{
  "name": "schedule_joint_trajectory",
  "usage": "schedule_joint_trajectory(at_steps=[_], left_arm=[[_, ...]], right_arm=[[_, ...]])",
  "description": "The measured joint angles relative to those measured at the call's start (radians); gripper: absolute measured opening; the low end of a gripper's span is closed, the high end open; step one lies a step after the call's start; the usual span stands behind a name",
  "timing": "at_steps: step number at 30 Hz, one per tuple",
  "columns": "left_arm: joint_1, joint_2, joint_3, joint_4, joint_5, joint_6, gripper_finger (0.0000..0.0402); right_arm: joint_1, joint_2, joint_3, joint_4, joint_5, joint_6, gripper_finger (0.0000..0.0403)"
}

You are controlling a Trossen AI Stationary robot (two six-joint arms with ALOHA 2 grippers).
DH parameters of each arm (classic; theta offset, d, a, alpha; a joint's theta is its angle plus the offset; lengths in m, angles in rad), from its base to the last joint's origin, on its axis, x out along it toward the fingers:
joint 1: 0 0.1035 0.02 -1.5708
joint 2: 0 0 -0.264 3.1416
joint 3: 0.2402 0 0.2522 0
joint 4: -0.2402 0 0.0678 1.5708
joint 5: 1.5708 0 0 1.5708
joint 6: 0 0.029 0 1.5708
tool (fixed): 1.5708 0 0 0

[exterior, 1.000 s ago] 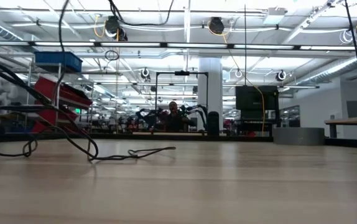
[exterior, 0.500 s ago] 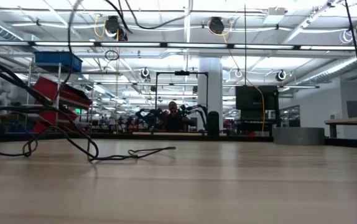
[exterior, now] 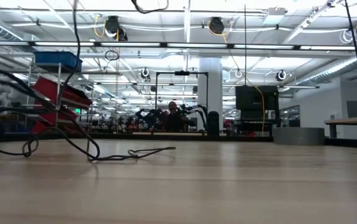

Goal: Coil cords
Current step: Uncoil the black wire from the spool

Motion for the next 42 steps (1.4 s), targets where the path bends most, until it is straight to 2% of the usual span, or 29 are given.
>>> schedule_joint_trajectory(at_steps=[6,10,17,20,26,31,33,42], left_arm=[[-0.007,0.000,0.000,-0.007,0.074,0.038,0.0166],[-0.006,-0.005,0.000,-0.003,0.144,0.061,0.0200],[-0.006,-0.006,0.006,-0.026,0.210,0.176,0.0256],[0.000,-0.006,0.043,-0.139,0.230,0.181,0.0264],[0.061,-0.008,0.154,-0.433,0.393,0.029,0.0266],[0.094,-0.007,0.234,-0.523,0.676,0.000,0.0266],[0.106,-0.008,0.266,-0.546,0.756,-0.001,0.0266],[0.180,-0.007,0.408,-0.809,0.803,-0.092,0.0266]], right_arm=[[0.000,0.000,0.000,-0.001,-0.002,0.008,0.0000],[0.000,-0.001,0.000,-0.032,-0.003,0.035,0.0000],[0.000,-0.001,0.000,-0.084,-0.005,0.073,0.0000],[0.000,-0.001,0.000,-0.092,-0.007,0.076,0.0000],[0.007,-0.001,0.000,-0.099,-0.009,0.079,0.0000],[0.007,-0.002,0.000,-0.100,-0.009,0.079,0.0000],[0.007,-0.003,0.000,-0.100,-0.009,0.079,0.0000],[0.006,-0.004,0.000,-0.099,-0.033,0.079,0.0000]])
